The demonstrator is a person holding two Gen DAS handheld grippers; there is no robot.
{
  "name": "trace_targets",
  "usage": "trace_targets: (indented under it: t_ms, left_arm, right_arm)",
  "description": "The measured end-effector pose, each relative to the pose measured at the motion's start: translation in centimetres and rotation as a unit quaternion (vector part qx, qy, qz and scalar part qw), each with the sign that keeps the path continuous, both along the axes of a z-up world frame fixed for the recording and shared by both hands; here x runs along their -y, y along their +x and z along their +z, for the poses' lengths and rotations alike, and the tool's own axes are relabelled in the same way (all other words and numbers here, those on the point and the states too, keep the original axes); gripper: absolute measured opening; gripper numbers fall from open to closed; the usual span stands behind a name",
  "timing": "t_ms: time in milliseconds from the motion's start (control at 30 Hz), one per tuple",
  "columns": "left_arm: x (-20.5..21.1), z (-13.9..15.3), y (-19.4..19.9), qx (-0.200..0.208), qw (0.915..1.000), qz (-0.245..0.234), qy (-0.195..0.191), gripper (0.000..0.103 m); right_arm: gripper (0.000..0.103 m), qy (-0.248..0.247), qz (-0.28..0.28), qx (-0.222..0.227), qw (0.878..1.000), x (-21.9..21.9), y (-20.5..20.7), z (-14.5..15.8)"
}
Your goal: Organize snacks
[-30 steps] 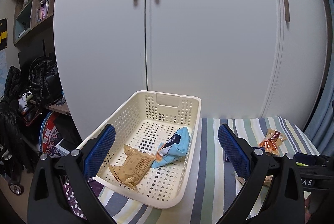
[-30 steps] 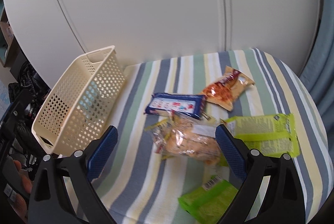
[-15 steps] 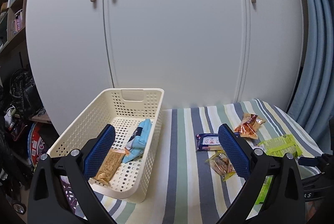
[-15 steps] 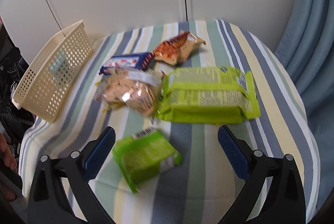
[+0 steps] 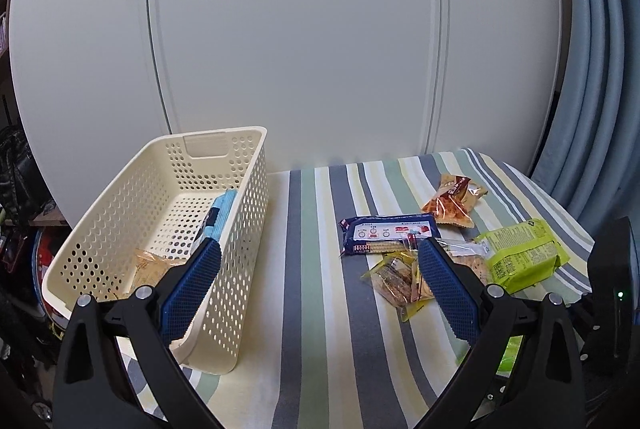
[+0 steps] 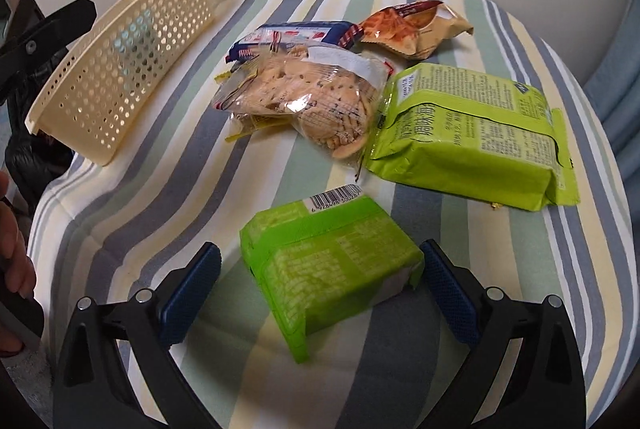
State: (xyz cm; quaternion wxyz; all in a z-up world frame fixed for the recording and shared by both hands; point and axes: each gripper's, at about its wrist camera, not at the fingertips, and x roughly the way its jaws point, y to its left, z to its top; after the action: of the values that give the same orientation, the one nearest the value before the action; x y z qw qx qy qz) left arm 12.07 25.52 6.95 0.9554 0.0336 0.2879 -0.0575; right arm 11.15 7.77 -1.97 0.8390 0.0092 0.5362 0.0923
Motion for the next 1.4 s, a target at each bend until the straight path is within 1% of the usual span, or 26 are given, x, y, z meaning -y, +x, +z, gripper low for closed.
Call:
trace_targets:
  t_ms: [67,133,233,300,333,433,467,633,767,833,1067,1267,1400]
  left_arm:
    - [-0.1,-0.3,0.1,-0.003,1.0,0.002,0.0,0.1]
    - [-0.1,-0.6,0.3,-0.006,1.0,0.003,0.004,0.1]
    - [0.1,-1.0,0.4,-0.01,0.9999,0.0,0.009,0.1]
    - [0.3,-1.3,0.6,-0.016,0.9998,-0.006,0.009,0.1]
    - [0.4,-1.5,0.7,-0.019,0.9998,-0.009,0.008,0.1]
    - [0.7,-2.1,0.9,-0.029,0.9994,-0.016,0.008,0.1]
    - [0.8,-2.3,1.1,-0.035,0.9992,-0.019,0.005,0.1]
    - [1.6,-3.5,2.0,-0.072,0.9965,-0.04,-0.014,0.1]
    - [3.6,-4.2,2.7,-0.1,0.9928,-0.065,-0.014,0.1]
    - [4.8,-4.5,3.2,-0.112,0.9905,-0.079,-0.015,0.1]
    - [9.4,-6.2,5.8,-0.167,0.9774,-0.126,-0.032,0.1]
    - [11.5,-8.4,8.3,-0.217,0.9678,-0.123,-0.031,0.1]
    - [11.9,-8.8,8.9,-0.225,0.9674,-0.113,-0.021,0.1]
  right_arm:
    - [0.098,-0.012,-0.003,-0.01,1.0,0.0,0.5,-0.3]
    - [0.098,-0.003,-0.004,-0.028,1.0,0.4,0.9,-0.9]
    - [0.098,0.009,0.0,-0.029,1.0,0.8,0.9,-0.9]
    - [0.091,0.006,-0.001,-0.024,1.0,1.0,0.8,-0.8]
    - [0.083,0.003,-0.003,-0.018,1.0,1.2,0.6,-0.7]
    - [0.075,0.017,-0.011,-0.01,1.0,2.3,0.2,-0.3]
    - [0.074,0.022,-0.016,-0.007,1.0,2.7,0.0,-0.1]
    - [0.073,0.031,-0.035,0.017,0.999,5.1,-1.7,0.7]
    - [0.072,0.042,-0.047,0.028,0.998,6.8,-2.6,1.0]
    - [0.072,0.042,-0.049,0.031,0.997,6.9,-2.8,1.1]
    - [0.072,0.059,-0.048,0.032,0.997,7.2,-2.7,1.0]
    - [0.073,0.07,-0.046,0.034,0.996,7.3,-2.7,1.0]
    - [0.076,0.074,-0.043,0.033,0.996,7.3,-2.7,1.0]
